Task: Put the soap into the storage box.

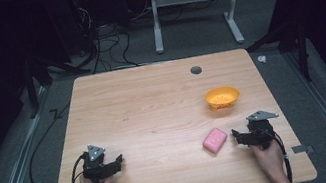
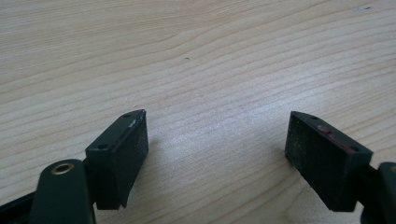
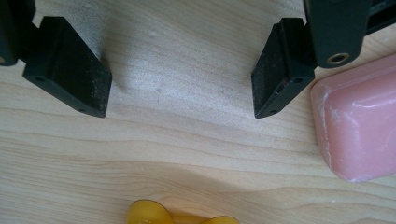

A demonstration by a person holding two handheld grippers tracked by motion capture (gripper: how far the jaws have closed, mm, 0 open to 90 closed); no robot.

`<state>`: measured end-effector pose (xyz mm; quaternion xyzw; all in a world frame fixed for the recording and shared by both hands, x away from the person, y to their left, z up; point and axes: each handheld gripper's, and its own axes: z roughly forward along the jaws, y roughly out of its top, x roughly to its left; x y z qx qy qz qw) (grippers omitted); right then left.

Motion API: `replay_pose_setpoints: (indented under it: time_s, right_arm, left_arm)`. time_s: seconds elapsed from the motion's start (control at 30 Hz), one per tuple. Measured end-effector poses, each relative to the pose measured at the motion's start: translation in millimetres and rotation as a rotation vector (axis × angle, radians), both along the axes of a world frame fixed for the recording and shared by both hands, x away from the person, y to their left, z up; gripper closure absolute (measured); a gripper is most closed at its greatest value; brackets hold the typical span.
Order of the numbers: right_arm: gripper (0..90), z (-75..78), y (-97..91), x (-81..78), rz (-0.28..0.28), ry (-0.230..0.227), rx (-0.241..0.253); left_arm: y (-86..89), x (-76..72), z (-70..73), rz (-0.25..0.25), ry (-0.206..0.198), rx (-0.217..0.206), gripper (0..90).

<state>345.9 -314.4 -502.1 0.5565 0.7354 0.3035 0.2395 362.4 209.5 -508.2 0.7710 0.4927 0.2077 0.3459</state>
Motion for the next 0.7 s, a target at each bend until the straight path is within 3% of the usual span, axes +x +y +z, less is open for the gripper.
replay_pose_setpoints:
  time_s: [0.7]
  right_arm:
    - [19.8,0.1,0.1,-0.3,0.022,0.003,0.005]
  left_arm:
    - [-0.1,0.0,0.0,0.001,0.000,0.001,21.8]
